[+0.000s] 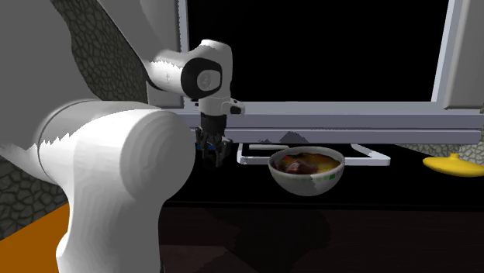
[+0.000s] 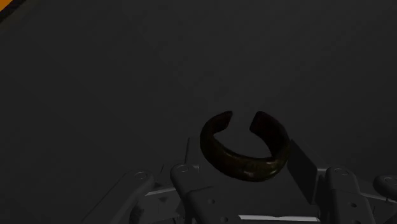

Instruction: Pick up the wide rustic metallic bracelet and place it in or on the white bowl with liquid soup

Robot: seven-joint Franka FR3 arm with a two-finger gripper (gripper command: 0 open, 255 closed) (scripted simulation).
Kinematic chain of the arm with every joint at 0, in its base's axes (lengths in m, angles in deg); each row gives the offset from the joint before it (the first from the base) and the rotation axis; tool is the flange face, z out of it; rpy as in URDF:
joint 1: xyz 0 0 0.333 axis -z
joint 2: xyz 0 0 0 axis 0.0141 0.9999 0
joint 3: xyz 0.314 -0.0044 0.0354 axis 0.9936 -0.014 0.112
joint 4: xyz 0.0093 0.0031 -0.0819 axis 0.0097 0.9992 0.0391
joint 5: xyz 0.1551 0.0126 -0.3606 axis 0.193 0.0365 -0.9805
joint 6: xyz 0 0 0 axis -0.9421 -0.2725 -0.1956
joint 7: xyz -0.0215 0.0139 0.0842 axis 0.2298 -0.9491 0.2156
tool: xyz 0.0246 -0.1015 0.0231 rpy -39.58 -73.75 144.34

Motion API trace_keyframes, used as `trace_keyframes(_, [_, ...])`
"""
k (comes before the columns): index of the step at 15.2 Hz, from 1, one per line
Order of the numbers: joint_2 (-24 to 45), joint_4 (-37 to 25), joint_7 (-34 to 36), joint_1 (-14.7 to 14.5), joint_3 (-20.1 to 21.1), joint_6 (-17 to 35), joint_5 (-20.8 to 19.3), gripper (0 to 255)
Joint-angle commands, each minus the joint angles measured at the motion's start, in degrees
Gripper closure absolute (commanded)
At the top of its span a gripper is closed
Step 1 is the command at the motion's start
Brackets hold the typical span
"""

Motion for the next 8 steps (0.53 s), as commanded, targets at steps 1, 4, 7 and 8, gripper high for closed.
trace_keyframes(1, [-1.63, -0.54, 0.59, 0.45, -0.03, -2.21, -0.74, 255])
trace_keyframes(4, [-3.59, -1.81, 1.47, 1.03, -0.10, -5.40, -1.74, 255])
trace_keyframes(7, [-5.29, -3.22, 2.26, 1.52, -0.23, -8.46, -2.64, 255])
trace_keyframes(8, [-5.79, -3.72, 2.50, 1.67, -0.28, -9.45, -2.92, 255])
